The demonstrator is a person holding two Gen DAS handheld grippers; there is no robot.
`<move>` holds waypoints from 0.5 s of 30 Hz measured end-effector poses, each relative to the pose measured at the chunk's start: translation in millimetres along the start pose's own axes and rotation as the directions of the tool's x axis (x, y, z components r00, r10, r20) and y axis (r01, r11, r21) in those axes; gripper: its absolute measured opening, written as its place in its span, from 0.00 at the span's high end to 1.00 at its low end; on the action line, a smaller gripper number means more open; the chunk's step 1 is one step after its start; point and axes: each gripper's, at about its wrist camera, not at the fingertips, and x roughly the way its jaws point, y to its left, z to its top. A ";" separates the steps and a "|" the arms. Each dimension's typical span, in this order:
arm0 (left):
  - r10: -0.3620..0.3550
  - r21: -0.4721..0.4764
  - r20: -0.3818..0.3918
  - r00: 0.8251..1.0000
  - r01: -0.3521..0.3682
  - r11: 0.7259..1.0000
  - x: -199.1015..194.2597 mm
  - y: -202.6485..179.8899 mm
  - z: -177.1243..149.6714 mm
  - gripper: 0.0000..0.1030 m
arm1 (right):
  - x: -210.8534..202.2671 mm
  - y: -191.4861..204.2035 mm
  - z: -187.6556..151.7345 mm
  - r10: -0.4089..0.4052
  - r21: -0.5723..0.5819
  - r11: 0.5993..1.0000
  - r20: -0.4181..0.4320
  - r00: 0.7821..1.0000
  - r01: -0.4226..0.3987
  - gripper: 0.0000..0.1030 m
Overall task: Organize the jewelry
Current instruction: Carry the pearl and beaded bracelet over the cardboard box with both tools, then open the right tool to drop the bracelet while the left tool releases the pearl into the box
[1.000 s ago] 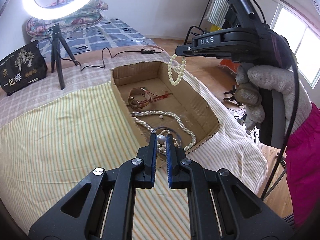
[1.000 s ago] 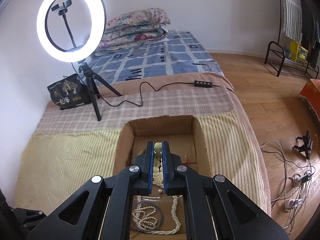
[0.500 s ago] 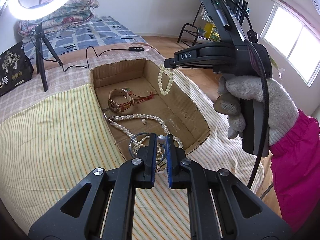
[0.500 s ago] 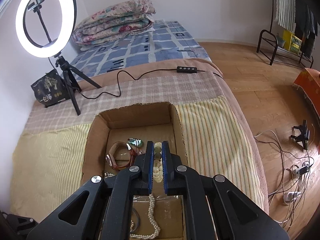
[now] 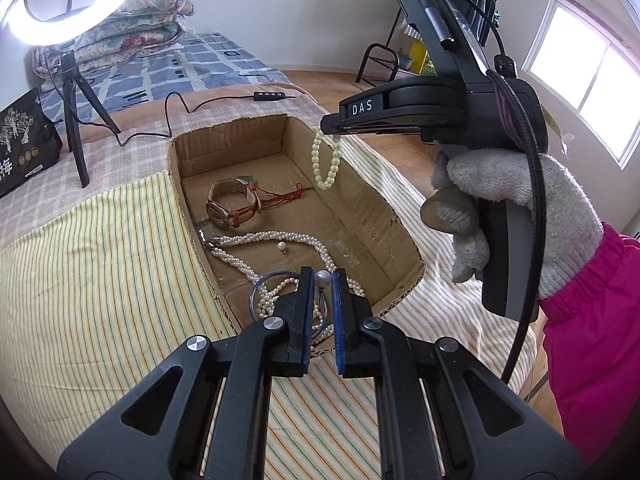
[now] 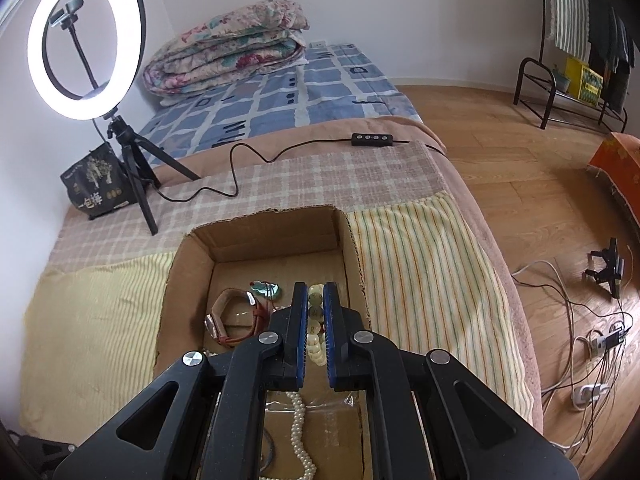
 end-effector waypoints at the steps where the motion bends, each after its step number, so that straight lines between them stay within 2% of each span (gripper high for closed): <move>1: 0.003 0.000 0.002 1.000 -0.003 1.000 -0.1 0.0 0.0 0.94 | 0.7 0.7 0.1 0.007 -0.001 1.000 -0.003 1.000 -0.007 0.94; 10: 0.029 0.013 0.014 0.999 -0.029 1.000 -3.0 -0.3 1.2 0.93 | 0.5 9.3 -0.3 0.009 -0.025 1.000 -0.006 1.000 -0.009 0.92; 11: 0.034 0.011 0.010 0.999 -0.034 0.999 -2.5 0.3 1.3 0.93 | 0.4 10.3 -0.3 0.008 -0.029 1.000 -0.007 1.000 -0.008 0.89; 13: 0.037 0.007 0.008 0.999 -0.037 0.999 -2.6 1.8 1.1 0.77 | -0.4 12.3 -0.1 0.009 -0.038 0.999 -0.005 1.000 -0.009 0.71; 15: 0.043 0.004 0.016 0.999 -0.043 0.999 -4.1 2.6 1.2 0.70 | -1.8 14.4 0.5 0.004 -0.045 0.999 0.001 1.000 -0.004 0.60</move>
